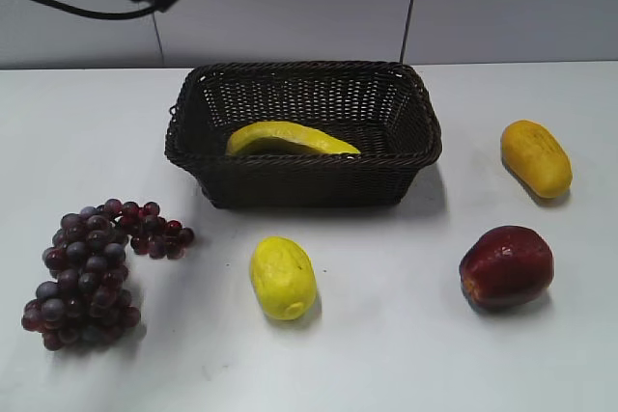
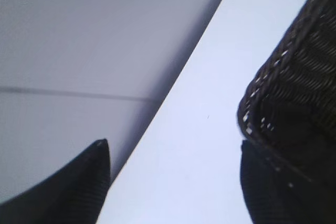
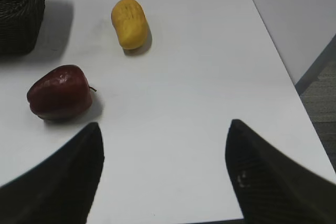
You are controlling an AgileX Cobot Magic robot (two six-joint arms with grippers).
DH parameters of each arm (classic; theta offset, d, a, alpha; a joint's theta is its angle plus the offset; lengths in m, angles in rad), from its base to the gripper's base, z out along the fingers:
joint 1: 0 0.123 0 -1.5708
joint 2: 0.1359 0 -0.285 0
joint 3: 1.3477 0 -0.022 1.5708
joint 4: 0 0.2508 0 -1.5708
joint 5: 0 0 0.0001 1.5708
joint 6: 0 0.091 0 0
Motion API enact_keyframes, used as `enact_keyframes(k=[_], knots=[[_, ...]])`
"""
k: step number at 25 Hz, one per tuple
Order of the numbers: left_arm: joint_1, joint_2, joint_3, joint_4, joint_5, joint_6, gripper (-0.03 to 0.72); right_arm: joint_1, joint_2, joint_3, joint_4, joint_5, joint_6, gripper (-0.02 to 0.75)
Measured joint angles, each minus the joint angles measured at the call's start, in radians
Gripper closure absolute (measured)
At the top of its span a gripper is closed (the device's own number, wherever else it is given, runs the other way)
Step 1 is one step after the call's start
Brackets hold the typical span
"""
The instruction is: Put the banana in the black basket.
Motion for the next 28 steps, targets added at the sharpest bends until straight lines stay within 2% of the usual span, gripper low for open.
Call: enact_keyframes(k=[4,11,17,22,28], knots=[[0.108,-0.029,0.000,-0.052,0.104,-0.078,0.120,0.000,0.000,0.000,0.000,0.000,0.000,0.186],[0.297,-0.041,-0.001,-0.226,0.314,-0.114,0.120,0.000,0.000,0.000,0.000,0.000,0.000,0.186],[0.421,-0.054,-0.001,-0.313,0.341,-0.177,0.125,0.000,0.000,0.000,0.000,0.000,0.000,0.186],[0.455,-0.131,0.044,-0.331,0.341,-0.186,0.131,0.000,0.000,0.000,0.000,0.000,0.000,0.186],[0.462,-0.274,0.192,-0.317,0.342,-0.203,0.132,0.000,0.000,0.000,0.000,0.000,0.000,0.186]])
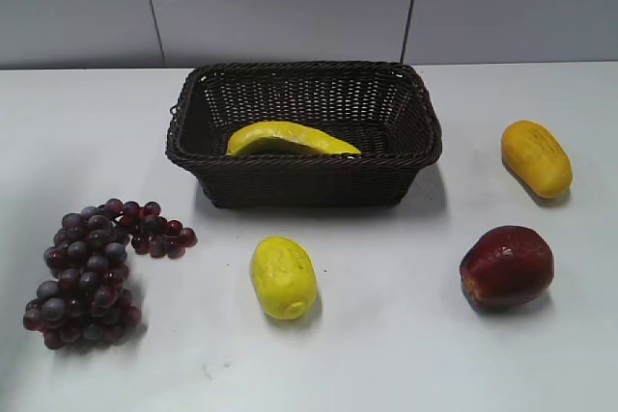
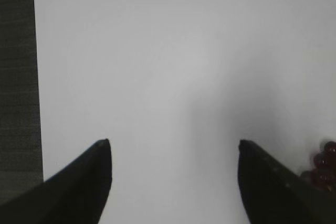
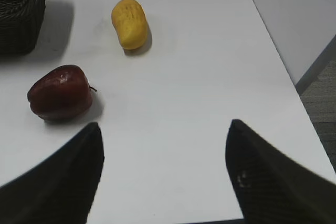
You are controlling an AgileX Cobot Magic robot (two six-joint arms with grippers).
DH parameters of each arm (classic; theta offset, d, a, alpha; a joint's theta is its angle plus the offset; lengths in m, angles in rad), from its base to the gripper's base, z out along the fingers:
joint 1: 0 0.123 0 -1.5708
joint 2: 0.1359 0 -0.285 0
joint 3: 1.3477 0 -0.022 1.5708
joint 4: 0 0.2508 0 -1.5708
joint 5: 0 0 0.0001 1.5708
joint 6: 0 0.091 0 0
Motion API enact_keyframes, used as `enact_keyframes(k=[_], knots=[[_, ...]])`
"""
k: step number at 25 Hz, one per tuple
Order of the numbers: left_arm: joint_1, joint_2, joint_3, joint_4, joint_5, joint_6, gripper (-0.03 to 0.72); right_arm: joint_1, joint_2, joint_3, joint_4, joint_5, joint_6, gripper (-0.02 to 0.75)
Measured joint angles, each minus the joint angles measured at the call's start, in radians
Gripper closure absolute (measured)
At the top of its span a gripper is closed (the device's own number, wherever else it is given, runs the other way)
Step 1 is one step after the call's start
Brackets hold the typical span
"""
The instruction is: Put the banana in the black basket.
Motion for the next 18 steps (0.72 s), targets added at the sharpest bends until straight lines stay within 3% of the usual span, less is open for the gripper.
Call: enact_keyframes(k=[18], knots=[[0.005,-0.588,0.629,0.001,0.002,-0.017,0.132,0.000,0.000,0.000,0.000,0.000,0.000,0.186]])
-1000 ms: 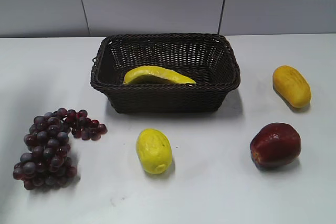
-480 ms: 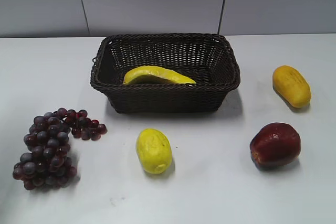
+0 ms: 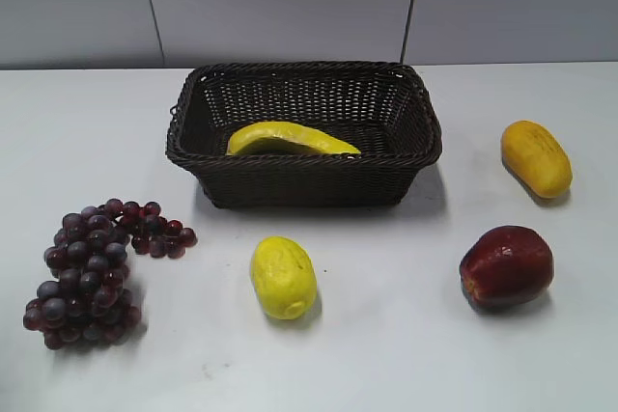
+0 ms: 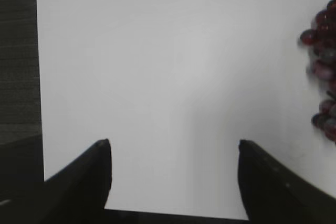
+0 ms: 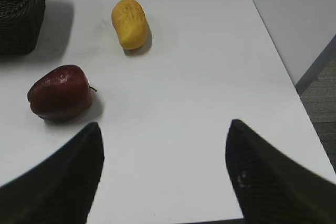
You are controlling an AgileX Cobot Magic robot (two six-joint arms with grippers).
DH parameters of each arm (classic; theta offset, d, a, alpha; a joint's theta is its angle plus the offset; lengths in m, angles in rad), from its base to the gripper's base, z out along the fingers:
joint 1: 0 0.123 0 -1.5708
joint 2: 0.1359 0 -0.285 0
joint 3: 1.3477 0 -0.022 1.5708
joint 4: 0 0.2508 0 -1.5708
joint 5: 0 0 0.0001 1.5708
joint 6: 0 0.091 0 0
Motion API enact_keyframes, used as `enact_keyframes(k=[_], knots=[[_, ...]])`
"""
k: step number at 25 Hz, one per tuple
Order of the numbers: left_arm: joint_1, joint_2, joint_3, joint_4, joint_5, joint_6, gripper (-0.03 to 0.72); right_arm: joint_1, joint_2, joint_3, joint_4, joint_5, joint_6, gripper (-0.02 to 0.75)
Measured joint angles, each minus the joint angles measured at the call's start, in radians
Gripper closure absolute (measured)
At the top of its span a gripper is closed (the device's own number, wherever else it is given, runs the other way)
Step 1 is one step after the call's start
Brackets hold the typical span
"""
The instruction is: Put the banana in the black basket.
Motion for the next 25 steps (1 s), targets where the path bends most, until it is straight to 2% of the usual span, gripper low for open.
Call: enact_keyframes(k=[5,16,25], knots=[[0.000,-0.155,0.153,-0.038,0.001,-0.001,0.132,0.000,0.000,0.000,0.000,0.000,0.001,0.186],[0.000,-0.440,0.408,-0.058,0.002,-0.003,0.133,0.000,0.000,0.000,0.000,0.000,0.001,0.186],[0.000,-0.632,0.456,-0.076,-0.091,-0.003,0.133,0.000,0.000,0.000,0.000,0.000,0.000,0.186]])
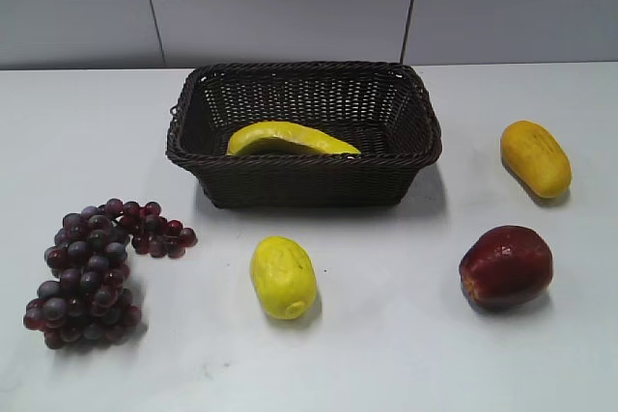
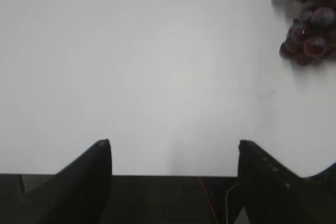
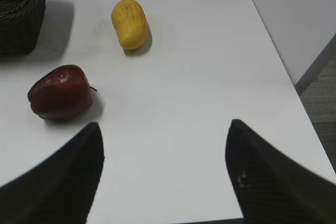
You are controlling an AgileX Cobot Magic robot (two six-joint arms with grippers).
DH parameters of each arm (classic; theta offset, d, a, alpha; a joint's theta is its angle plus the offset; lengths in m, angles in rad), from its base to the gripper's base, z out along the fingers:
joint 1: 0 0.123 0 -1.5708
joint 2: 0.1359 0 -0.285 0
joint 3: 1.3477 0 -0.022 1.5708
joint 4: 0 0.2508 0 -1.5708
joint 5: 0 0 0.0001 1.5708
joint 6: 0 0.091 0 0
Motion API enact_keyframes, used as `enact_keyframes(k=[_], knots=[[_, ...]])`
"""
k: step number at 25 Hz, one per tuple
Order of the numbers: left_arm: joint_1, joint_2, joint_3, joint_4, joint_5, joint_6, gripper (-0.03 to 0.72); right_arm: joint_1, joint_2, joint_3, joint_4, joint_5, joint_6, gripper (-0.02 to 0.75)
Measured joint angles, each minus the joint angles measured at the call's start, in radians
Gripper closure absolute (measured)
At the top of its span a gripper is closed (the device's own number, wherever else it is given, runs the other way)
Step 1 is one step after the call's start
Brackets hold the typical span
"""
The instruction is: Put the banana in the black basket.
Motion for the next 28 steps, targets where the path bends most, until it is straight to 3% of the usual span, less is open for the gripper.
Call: enact_keyframes(k=[21,28], knots=[[0.000,-0.435,0.024,0.005,-0.044,-0.001,0.133,0.000,0.000,0.000,0.000,0.000,0.001,0.186],[0.000,-0.448,0.024,0.012,-0.042,-0.001,0.133,0.000,0.000,0.000,0.000,0.000,0.000,0.186]])
